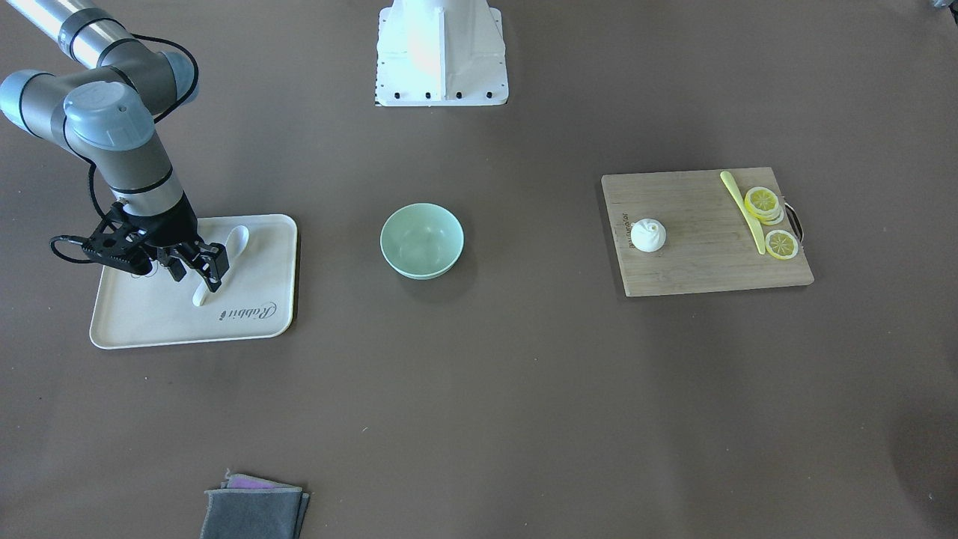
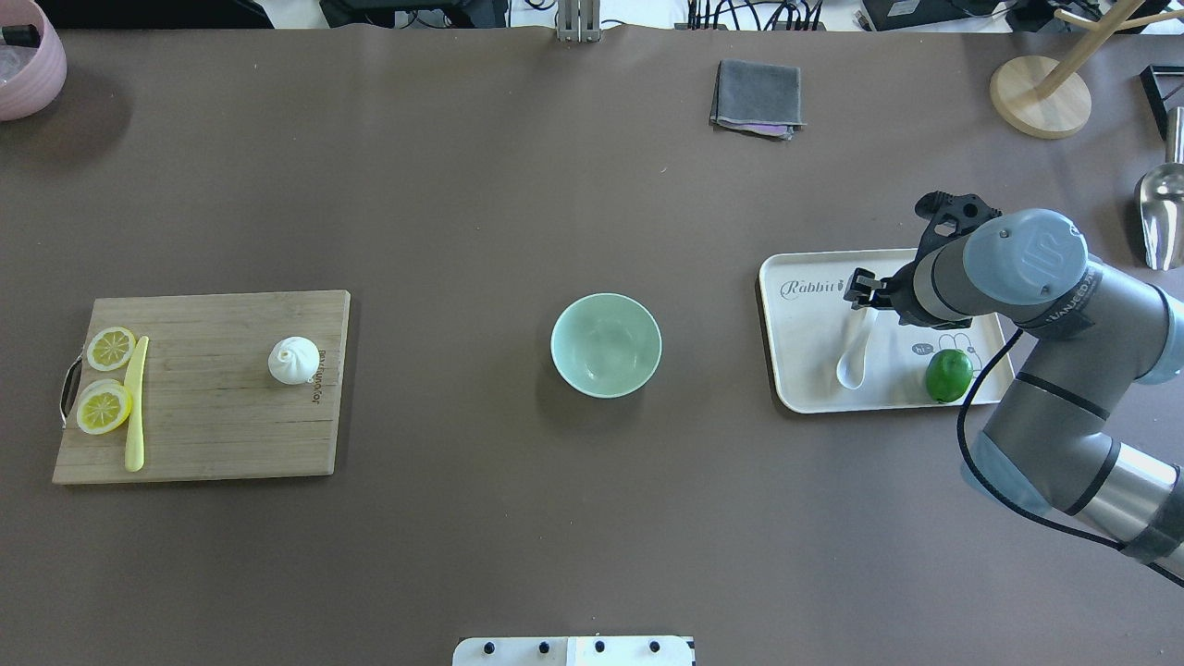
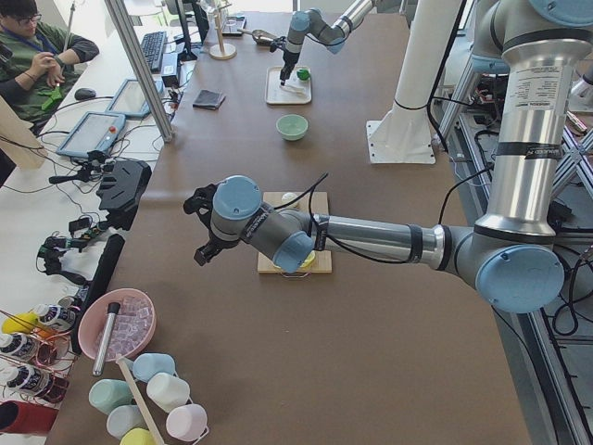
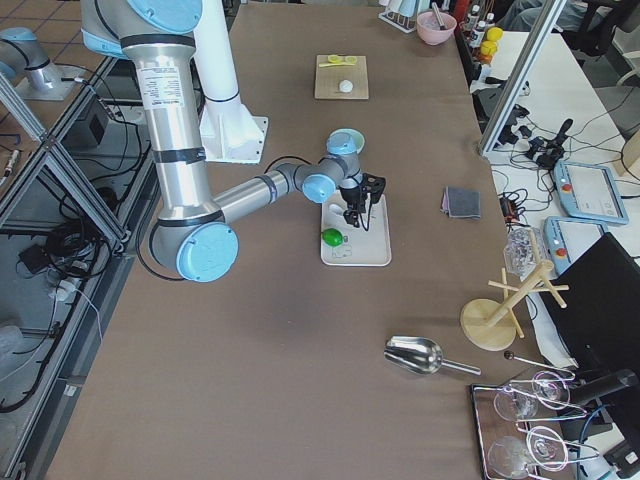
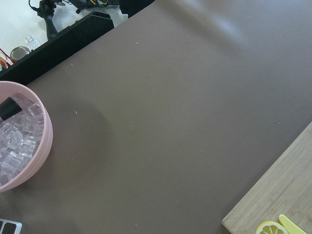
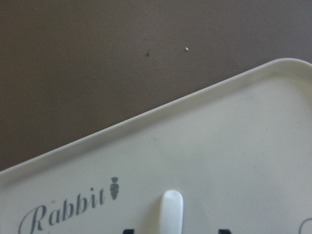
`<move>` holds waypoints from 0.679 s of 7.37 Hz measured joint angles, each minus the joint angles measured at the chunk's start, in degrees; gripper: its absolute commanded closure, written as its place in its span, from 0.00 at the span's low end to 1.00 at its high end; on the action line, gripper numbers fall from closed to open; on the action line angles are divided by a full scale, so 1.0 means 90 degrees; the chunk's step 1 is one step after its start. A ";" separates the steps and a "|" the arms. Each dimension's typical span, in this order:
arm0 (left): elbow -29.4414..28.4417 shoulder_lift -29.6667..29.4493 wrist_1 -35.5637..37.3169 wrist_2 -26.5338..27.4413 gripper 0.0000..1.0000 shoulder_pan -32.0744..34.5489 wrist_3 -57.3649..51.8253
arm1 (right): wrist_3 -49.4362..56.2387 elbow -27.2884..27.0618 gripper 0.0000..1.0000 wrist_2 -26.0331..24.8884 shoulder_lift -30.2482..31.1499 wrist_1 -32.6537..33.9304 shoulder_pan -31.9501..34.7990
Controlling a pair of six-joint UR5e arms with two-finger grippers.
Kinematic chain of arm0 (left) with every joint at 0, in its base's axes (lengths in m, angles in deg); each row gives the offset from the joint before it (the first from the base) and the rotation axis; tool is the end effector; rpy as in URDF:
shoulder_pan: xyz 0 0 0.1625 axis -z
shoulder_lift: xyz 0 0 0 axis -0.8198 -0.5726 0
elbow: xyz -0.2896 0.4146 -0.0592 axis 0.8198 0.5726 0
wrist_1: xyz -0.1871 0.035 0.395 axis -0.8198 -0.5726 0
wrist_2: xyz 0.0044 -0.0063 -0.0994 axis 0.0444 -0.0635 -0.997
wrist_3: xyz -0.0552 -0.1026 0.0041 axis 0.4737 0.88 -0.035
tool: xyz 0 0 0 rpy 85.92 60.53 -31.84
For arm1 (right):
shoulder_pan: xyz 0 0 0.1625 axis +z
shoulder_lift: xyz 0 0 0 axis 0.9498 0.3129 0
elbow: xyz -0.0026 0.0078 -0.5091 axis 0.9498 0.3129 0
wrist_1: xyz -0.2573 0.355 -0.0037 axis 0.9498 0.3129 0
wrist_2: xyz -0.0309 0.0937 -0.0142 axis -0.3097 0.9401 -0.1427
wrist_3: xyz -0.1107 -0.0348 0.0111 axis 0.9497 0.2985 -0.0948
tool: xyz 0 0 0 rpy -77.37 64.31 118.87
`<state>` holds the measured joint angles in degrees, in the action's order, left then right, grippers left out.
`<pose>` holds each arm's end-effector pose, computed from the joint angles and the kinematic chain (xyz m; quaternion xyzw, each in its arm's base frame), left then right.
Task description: Put spoon and bun in bowl
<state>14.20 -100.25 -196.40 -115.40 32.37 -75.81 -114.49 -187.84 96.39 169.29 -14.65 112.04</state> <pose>-0.0156 -0.5714 0.6291 0.3113 0.3958 0.2392 0.8302 -0.4112 -0.4917 0.5475 0.0582 -0.3600 0.2163 0.9056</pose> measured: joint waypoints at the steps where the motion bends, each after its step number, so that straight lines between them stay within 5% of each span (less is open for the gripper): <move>1: 0.0001 0.0003 0.0000 0.0009 0.02 -0.0018 0.0000 | -0.0113 0.0006 0.56 -0.0082 0.0002 -0.0008 -0.0073; 5: 0.0003 0.0006 0.0000 -0.0004 0.02 -0.0031 0.0000 | -0.0205 0.0006 0.56 -0.0221 0.0004 -0.0008 -0.0236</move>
<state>14.22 -100.19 -196.40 -115.44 32.09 -75.80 -116.34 -187.79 94.40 169.32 -14.72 109.92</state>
